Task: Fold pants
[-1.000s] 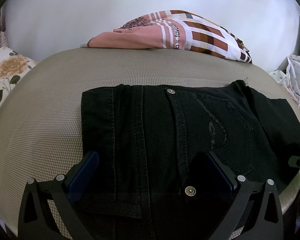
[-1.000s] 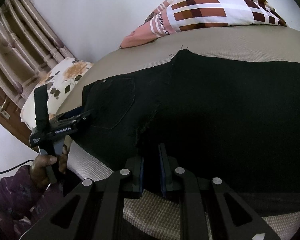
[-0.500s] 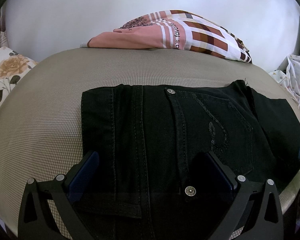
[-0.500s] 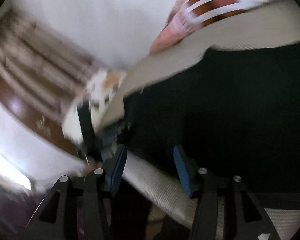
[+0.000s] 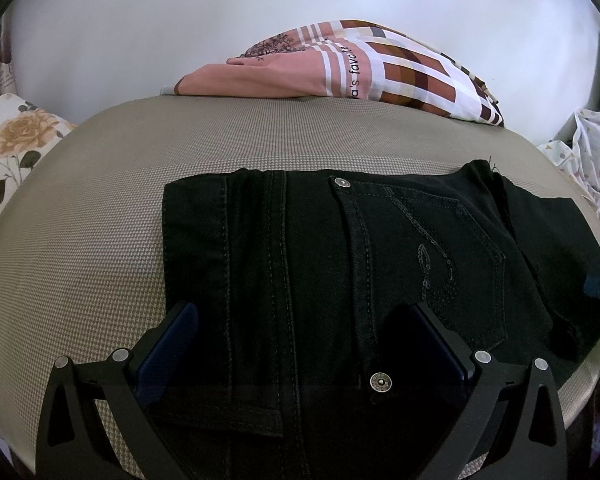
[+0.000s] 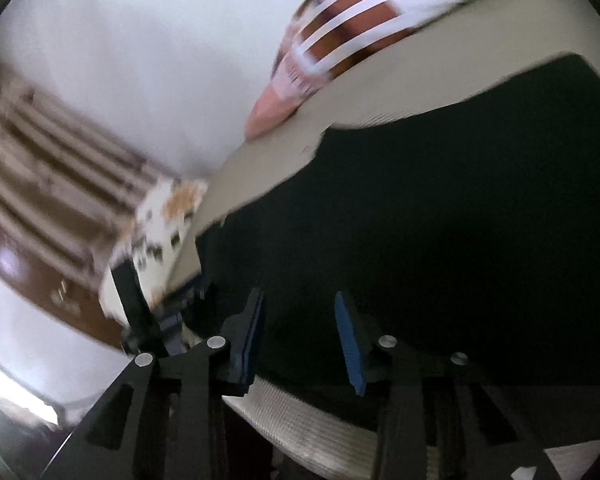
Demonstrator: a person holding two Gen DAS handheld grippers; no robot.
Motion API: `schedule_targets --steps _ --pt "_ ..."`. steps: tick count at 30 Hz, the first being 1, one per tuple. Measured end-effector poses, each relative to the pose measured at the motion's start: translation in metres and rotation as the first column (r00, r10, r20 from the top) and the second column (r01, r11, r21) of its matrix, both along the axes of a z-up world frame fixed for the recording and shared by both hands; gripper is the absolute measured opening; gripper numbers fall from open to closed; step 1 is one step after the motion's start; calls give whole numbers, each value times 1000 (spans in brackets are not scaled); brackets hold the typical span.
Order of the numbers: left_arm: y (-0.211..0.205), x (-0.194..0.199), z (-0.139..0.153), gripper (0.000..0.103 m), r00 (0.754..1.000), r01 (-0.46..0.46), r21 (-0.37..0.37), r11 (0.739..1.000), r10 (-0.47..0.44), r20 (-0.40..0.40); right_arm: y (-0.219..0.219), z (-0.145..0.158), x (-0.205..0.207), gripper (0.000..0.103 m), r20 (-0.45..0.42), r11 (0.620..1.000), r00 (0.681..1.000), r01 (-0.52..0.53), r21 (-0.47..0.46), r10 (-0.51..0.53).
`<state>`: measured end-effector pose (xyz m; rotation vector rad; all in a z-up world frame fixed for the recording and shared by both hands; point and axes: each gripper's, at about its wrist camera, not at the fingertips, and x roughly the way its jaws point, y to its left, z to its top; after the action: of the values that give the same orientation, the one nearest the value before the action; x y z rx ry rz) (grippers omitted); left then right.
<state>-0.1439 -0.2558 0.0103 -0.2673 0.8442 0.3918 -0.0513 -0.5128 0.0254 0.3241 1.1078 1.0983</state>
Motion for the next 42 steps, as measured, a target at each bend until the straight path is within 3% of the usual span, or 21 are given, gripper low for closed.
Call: schedule_targets --steps 3,5,8,16,19,21,23,25,28,31,36,42 --pt "1 0 0 103 1000 0 1 1000 0 0 30 -8 -21 34 77 990 992 -88 -109 96" --pt "0 0 0 103 1000 0 0 1000 0 0 35 -10 -33 33 158 986 981 -87 -142 109" --pt "0 0 0 103 1000 -1 1 1000 1 0 33 -15 -27 28 133 990 988 -67 -122 83" --pt "0 0 0 103 1000 -1 1 1000 1 -1 28 -13 -28 29 121 994 991 -45 -100 57" --pt "2 1 0 103 1000 -1 3 1000 1 -1 29 -12 -29 42 124 994 990 -56 -92 68" --pt "0 0 0 103 1000 -1 2 1000 1 -1 34 -9 -33 60 136 993 986 -90 -79 100" --pt "0 0 0 103 1000 -1 3 1000 1 -1 45 -5 -42 94 163 985 973 -155 -77 166" --pt "0 0 0 103 1000 -1 3 1000 1 -1 55 -2 -51 103 195 974 957 -195 -113 214" --pt "0 0 0 103 1000 -1 2 1000 1 -1 59 -1 -56 103 227 970 948 -191 -154 222" --pt "0 0 0 103 1000 -2 2 1000 2 -1 49 5 -52 103 214 982 962 -151 -112 172" --pt "-1 0 0 103 1000 -2 4 1000 2 -1 30 36 -52 103 278 999 960 -26 -32 34" --pt "-1 0 0 103 1000 -2 3 1000 2 -1 35 44 -44 103 319 981 943 142 -129 -95"
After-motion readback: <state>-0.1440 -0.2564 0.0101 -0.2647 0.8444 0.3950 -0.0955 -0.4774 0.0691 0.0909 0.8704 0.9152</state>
